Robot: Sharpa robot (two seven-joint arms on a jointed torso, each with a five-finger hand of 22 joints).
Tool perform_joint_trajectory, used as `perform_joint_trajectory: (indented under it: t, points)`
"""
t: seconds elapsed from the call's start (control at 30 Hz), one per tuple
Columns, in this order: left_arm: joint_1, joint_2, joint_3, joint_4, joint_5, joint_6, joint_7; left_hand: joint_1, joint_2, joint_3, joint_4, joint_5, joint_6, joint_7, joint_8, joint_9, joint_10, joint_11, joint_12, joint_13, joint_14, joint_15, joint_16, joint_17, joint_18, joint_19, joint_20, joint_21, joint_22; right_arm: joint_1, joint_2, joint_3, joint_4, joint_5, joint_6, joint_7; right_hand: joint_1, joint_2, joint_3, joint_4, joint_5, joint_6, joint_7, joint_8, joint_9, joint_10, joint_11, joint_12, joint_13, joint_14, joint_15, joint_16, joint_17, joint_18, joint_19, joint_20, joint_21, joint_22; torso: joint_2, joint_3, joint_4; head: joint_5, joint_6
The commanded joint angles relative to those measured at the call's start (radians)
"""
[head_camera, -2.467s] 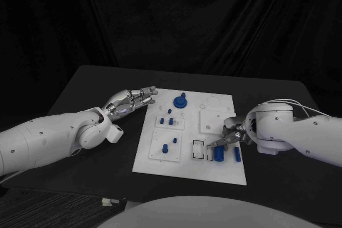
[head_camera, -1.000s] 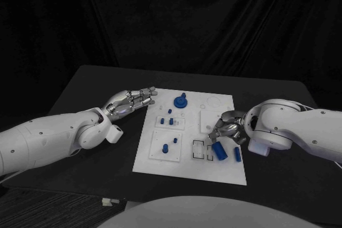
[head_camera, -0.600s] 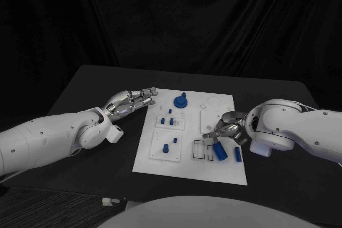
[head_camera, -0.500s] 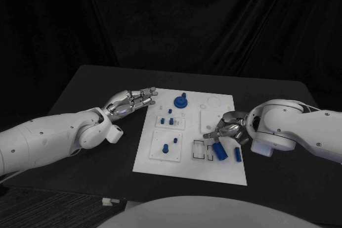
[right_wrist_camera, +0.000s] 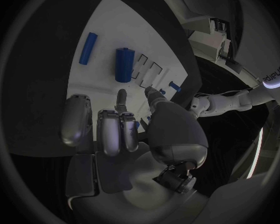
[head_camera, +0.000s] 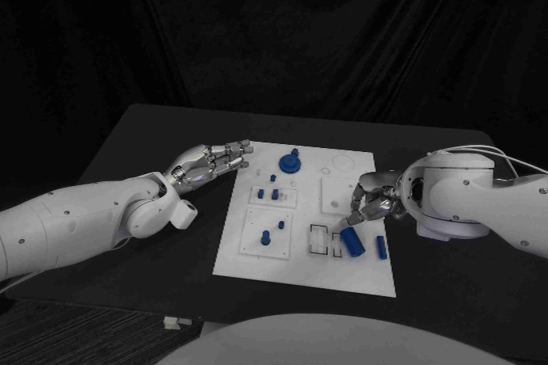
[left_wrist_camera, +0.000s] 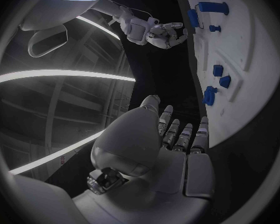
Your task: Assemble the parts on the task board
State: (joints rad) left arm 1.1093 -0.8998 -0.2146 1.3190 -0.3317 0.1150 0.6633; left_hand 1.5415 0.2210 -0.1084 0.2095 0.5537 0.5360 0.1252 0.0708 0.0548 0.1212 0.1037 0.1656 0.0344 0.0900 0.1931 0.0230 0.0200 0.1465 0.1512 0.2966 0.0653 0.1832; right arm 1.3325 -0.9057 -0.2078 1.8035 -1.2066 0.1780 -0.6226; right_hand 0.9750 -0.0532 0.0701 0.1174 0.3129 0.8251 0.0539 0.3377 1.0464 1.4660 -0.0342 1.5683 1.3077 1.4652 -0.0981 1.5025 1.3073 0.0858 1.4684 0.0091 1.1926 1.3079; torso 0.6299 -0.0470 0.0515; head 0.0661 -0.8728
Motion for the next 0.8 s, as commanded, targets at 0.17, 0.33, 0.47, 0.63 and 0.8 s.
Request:
perform_joint_trajectory:
  t: [0.17,0.33,0.47,0.63,0.8]
  points:
    - [-0.001,0.001,0.001,0.002,0.006,0.01,0.009,-0.001,-0.011,0.007,0.001,0.005,0.006,0.003,0.004,0.001,0.007,0.001,0.005,0.001,0.007,0.002,0.007,0.001,-0.012,0.008,-0.002,0.004,0.001,-0.006,-0.004,0.0,0.008,-0.1,0.065,-0.027,-0.027,0.013,-0.025,0.016,-0.04,-0.007,-0.001,0.011,-0.008,0.105,0.009,0.003,0.263,0.071,0.009,0.003,0.058,-0.01,-0.003,0.01,-0.004,0.161,0.0,-0.0008,0.0025,-0.007,0.0]
    - [-0.001,0.003,0.001,0.001,0.006,0.011,0.007,-0.001,-0.011,0.007,0.001,0.005,0.006,0.003,0.004,0.001,0.007,0.001,0.005,0.001,0.007,0.002,0.007,0.001,-0.012,0.008,-0.002,0.004,0.001,-0.02,-0.004,0.0,0.009,-0.112,0.063,-0.028,-0.06,0.019,-0.05,0.046,-0.088,-0.007,-0.002,0.022,-0.014,0.105,0.008,0.003,0.263,0.07,0.009,0.001,0.05,-0.009,-0.004,0.011,-0.009,0.16,0.0,-0.0005,0.0017,-0.005,0.0]
    - [-0.001,0.002,0.001,0.001,0.006,0.011,0.005,-0.001,-0.011,0.007,0.001,0.005,0.006,0.003,0.004,0.001,0.007,0.001,0.005,0.001,0.007,0.002,0.007,0.001,-0.012,0.008,-0.002,0.004,0.001,-0.034,-0.004,0.0,0.008,-0.116,0.059,-0.028,-0.088,0.025,-0.079,0.083,-0.177,-0.01,-0.002,0.032,-0.023,0.105,0.009,0.003,0.263,0.069,0.009,0.001,0.046,-0.008,-0.004,0.012,-0.014,0.16,0.001,0.0,0.0008,-0.005,0.0]
    - [-0.001,0.001,0.001,0.001,0.006,0.011,0.003,-0.001,-0.011,0.007,0.001,0.005,0.006,0.003,0.004,0.001,0.007,0.001,0.005,0.001,0.007,0.002,0.007,0.001,-0.012,0.008,-0.002,0.004,0.001,-0.048,-0.002,0.0,0.005,-0.118,0.059,-0.028,-0.084,0.029,-0.083,0.088,-0.176,-0.013,-0.001,0.031,-0.031,0.105,0.009,0.003,0.263,0.068,0.009,-0.001,0.042,-0.008,-0.006,0.012,-0.019,0.158,0.001,-0.0003,0.0006,-0.007,0.0]
    - [-0.001,0.003,0.001,0.0,0.006,0.013,0.002,-0.002,-0.012,0.008,0.001,0.005,0.006,0.003,0.004,0.001,0.007,0.002,0.005,0.001,0.006,0.002,0.007,0.001,-0.013,0.008,-0.002,0.004,0.0,-0.064,0.0,0.0,0.002,-0.119,0.06,-0.029,-0.074,0.031,-0.086,0.088,-0.149,-0.012,-0.001,0.03,-0.042,0.105,0.01,0.003,0.263,0.068,0.01,-0.002,0.039,-0.008,-0.005,0.012,-0.02,0.158,0.002,0.0002,0.0006,-0.007,0.0]
